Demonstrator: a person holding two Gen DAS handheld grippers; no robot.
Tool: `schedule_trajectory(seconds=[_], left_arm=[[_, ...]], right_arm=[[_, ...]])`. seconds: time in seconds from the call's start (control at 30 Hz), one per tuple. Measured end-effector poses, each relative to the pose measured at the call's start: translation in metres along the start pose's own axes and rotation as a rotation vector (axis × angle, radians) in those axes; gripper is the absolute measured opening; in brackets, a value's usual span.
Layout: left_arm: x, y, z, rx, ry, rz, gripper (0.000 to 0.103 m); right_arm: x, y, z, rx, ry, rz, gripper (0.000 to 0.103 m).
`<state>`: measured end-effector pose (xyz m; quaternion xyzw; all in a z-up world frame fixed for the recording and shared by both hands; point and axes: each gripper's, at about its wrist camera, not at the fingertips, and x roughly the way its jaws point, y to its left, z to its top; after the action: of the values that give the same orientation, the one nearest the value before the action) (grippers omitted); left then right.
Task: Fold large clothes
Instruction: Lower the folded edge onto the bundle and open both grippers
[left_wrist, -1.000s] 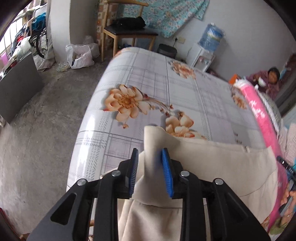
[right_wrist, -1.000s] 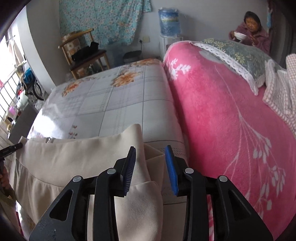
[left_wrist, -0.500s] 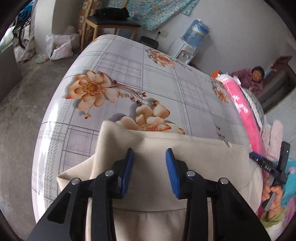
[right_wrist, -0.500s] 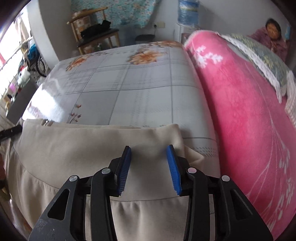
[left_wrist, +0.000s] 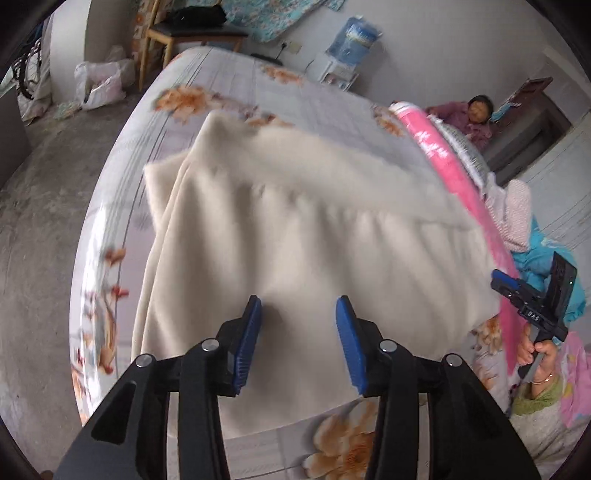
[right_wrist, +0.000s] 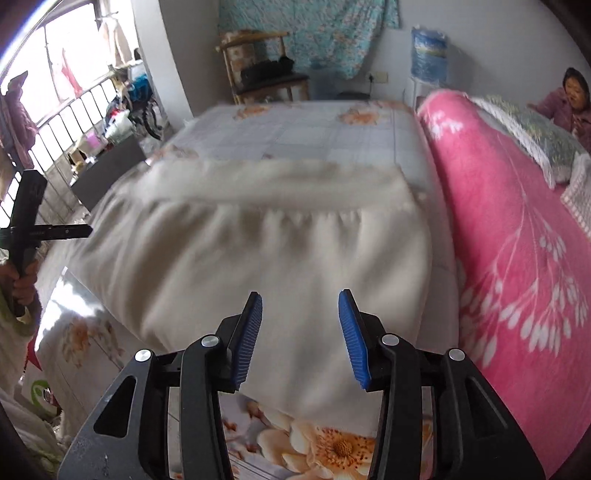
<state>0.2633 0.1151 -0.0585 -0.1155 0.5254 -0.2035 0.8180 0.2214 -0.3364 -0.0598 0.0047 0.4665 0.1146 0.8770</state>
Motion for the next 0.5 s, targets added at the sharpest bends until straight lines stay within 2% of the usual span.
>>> schedule_trajectory(seconds=[0.03,0.07,0.1,0.13,0.2,0.27,0.33,0.37,0.43,0.47,0.5], left_arm=[[-0.005,0.005,-0.004,-0.012,-0.044,-0.032,0.041],[-0.009,0.008,-0.006,-0.03,-0.053,-0.031,0.041],[-0.015,0.01,-0.006,-0.048,-0.058,-0.021,0.041],[-0.023,0.009,-0.006,-0.058,-0.073,0.013,0.041],[-0.04,0.001,-0.01,-0.017,-0.118,0.078,0.041],[-0.052,-0.01,-0.014,0.025,-0.149,0.049,0.043],[-0.055,-0.02,-0.024,0.065,-0.163,0.037,0.05],[-0.05,-0.023,-0.029,0.078,-0.156,0.062,0.053],[-0.027,-0.02,-0.036,0.083,-0.084,0.168,0.053],[-0.019,-0.014,-0.039,0.077,-0.058,0.213,0.053],[-0.019,-0.008,-0.042,0.067,-0.066,0.234,0.053]], right_arm=[[0.009,-0.009,-0.006,0.026,0.031,-0.009,0.038],[0.007,-0.017,-0.01,0.06,0.021,0.024,0.036],[0.0,-0.022,-0.009,0.097,0.01,0.026,0.035],[-0.011,-0.024,-0.008,0.117,-0.001,-0.011,0.036],[-0.037,-0.019,-0.007,0.106,-0.06,-0.056,0.039],[-0.053,-0.012,-0.012,0.096,-0.095,-0.032,0.04],[-0.053,-0.004,-0.021,0.068,-0.095,-0.03,0.042],[-0.048,-0.001,-0.028,0.057,-0.074,-0.049,0.043],[-0.022,-0.005,-0.04,0.046,0.008,-0.136,0.046],[-0.016,-0.01,-0.045,0.063,0.023,-0.148,0.05],[-0.019,-0.016,-0.046,0.105,0.014,-0.128,0.05]])
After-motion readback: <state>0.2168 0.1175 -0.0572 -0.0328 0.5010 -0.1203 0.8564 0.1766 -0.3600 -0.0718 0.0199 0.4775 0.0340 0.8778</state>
